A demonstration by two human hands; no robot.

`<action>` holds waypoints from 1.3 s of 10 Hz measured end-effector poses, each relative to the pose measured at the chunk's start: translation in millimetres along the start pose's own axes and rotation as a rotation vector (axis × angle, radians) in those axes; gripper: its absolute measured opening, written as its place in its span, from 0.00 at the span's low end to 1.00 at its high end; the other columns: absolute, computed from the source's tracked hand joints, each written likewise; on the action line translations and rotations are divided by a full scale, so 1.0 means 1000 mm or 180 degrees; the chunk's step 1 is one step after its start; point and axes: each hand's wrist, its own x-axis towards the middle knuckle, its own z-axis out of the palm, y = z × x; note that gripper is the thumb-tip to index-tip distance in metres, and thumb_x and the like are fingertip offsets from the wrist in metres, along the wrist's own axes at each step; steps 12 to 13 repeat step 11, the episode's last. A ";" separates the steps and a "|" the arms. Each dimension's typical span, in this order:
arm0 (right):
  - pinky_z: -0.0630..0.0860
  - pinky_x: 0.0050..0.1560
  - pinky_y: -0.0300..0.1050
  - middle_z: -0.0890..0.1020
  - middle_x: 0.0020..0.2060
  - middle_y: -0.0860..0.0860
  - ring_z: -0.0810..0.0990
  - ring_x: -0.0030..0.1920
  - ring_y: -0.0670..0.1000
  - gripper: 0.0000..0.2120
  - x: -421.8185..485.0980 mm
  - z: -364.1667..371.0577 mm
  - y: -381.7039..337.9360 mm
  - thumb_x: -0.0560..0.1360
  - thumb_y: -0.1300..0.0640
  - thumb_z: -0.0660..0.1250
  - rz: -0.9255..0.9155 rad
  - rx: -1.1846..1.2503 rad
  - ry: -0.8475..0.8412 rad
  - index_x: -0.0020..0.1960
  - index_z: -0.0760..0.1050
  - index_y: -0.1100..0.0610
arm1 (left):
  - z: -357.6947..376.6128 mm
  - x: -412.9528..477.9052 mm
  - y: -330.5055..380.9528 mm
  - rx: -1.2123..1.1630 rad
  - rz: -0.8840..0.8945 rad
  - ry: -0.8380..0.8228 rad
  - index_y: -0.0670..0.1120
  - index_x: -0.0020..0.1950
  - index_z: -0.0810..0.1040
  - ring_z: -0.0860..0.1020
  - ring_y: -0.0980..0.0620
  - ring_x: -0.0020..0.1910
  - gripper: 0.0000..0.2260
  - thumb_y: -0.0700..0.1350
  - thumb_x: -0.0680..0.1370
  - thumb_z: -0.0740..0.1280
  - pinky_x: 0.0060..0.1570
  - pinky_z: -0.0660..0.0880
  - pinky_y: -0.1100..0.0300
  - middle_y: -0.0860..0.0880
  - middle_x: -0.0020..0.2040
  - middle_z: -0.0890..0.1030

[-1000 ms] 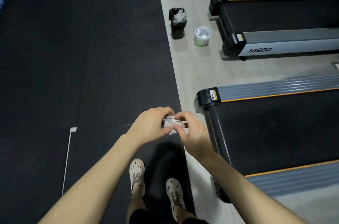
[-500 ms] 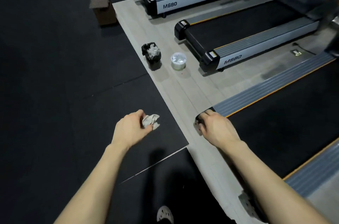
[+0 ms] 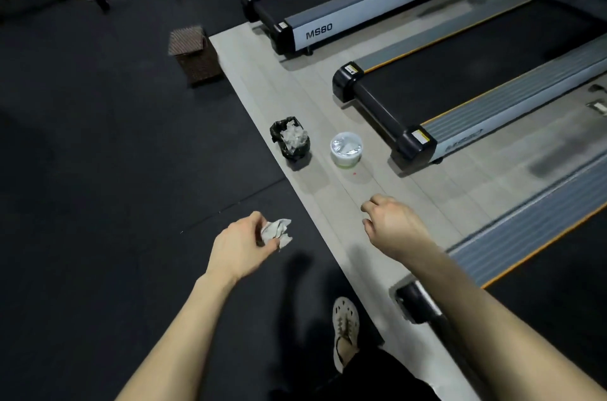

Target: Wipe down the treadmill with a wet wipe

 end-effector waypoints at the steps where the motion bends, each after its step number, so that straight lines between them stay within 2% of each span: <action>1: 0.77 0.53 0.50 0.80 0.56 0.51 0.80 0.57 0.57 0.12 0.078 -0.018 0.001 0.84 0.51 0.61 -0.0056 -0.0021 -0.0019 0.61 0.79 0.54 | -0.028 0.069 0.000 -0.0104 -0.0029 0.0167 0.56 0.48 0.70 0.80 0.52 0.42 0.15 0.62 0.73 0.72 0.44 0.78 0.52 0.58 0.43 0.81; 3: 0.80 0.52 0.52 0.82 0.56 0.50 0.81 0.57 0.57 0.12 0.213 -0.049 0.007 0.82 0.51 0.64 0.0031 0.0129 0.0023 0.60 0.81 0.54 | -0.078 0.202 0.006 -0.0788 -0.0099 0.0986 0.56 0.49 0.69 0.80 0.57 0.40 0.14 0.56 0.74 0.73 0.44 0.79 0.51 0.58 0.43 0.80; 4: 0.78 0.50 0.51 0.82 0.57 0.50 0.82 0.57 0.56 0.12 0.284 -0.054 0.014 0.82 0.50 0.65 0.0154 0.0102 0.0075 0.61 0.81 0.53 | -0.091 0.285 0.005 -0.1000 0.0047 0.1141 0.56 0.50 0.69 0.80 0.56 0.40 0.14 0.53 0.74 0.75 0.44 0.80 0.51 0.57 0.43 0.80; 5: 0.79 0.52 0.53 0.81 0.61 0.50 0.82 0.59 0.56 0.14 0.351 -0.062 0.020 0.83 0.50 0.64 0.0353 0.0215 0.0098 0.65 0.81 0.53 | -0.102 0.377 0.004 -0.1181 0.0216 0.1263 0.57 0.52 0.71 0.80 0.56 0.41 0.14 0.54 0.75 0.75 0.45 0.79 0.52 0.56 0.43 0.80; 6: 0.80 0.56 0.54 0.80 0.63 0.48 0.80 0.62 0.56 0.15 0.405 -0.072 0.030 0.84 0.49 0.63 0.0695 0.0301 -0.0009 0.66 0.80 0.52 | -0.115 0.471 0.005 -0.1102 0.0336 0.1159 0.58 0.53 0.71 0.80 0.58 0.40 0.15 0.57 0.75 0.76 0.43 0.79 0.54 0.57 0.44 0.79; 7: 0.81 0.53 0.54 0.80 0.61 0.48 0.81 0.61 0.56 0.14 0.443 -0.081 0.041 0.83 0.49 0.64 0.0835 0.0264 -0.0031 0.64 0.80 0.52 | -0.117 0.559 -0.003 -0.0674 0.0314 0.0829 0.59 0.58 0.69 0.80 0.58 0.41 0.18 0.61 0.76 0.74 0.43 0.79 0.52 0.58 0.51 0.79; 8: 0.81 0.53 0.55 0.81 0.60 0.50 0.81 0.60 0.57 0.14 0.474 -0.085 0.055 0.82 0.50 0.64 0.1009 0.0284 -0.0040 0.63 0.81 0.53 | -0.105 0.631 -0.023 0.0069 0.0217 -0.0041 0.55 0.74 0.65 0.82 0.45 0.54 0.32 0.62 0.76 0.74 0.50 0.79 0.48 0.50 0.67 0.76; 9: 0.82 0.54 0.55 0.81 0.60 0.50 0.82 0.60 0.57 0.14 0.495 -0.089 0.061 0.82 0.49 0.65 0.1135 0.0332 -0.0062 0.64 0.81 0.53 | -0.093 0.663 -0.040 0.0180 0.0167 -0.0522 0.54 0.77 0.67 0.81 0.44 0.59 0.32 0.58 0.76 0.75 0.56 0.80 0.46 0.48 0.68 0.77; 10: 0.81 0.55 0.54 0.81 0.61 0.49 0.81 0.61 0.56 0.15 0.509 -0.091 0.066 0.83 0.49 0.64 0.1171 0.0393 -0.0082 0.66 0.80 0.52 | -0.088 0.664 -0.043 0.0050 0.0256 -0.0617 0.57 0.49 0.77 0.82 0.47 0.48 0.06 0.51 0.75 0.72 0.48 0.80 0.51 0.52 0.52 0.83; 11: 0.81 0.53 0.53 0.80 0.62 0.48 0.81 0.61 0.55 0.15 0.507 -0.091 0.074 0.83 0.48 0.64 0.1336 0.0437 0.0123 0.67 0.79 0.51 | -0.071 0.635 -0.057 0.0193 0.0200 -0.0965 0.51 0.38 0.75 0.81 0.46 0.42 0.09 0.55 0.74 0.67 0.43 0.79 0.53 0.52 0.41 0.82; 13: 0.81 0.53 0.53 0.80 0.62 0.48 0.81 0.61 0.55 0.15 0.507 -0.091 0.074 0.83 0.48 0.64 0.1336 0.0437 0.0123 0.67 0.79 0.51 | -0.071 0.635 -0.057 0.0193 0.0200 -0.0965 0.51 0.38 0.75 0.81 0.46 0.42 0.09 0.55 0.74 0.67 0.43 0.79 0.53 0.52 0.41 0.82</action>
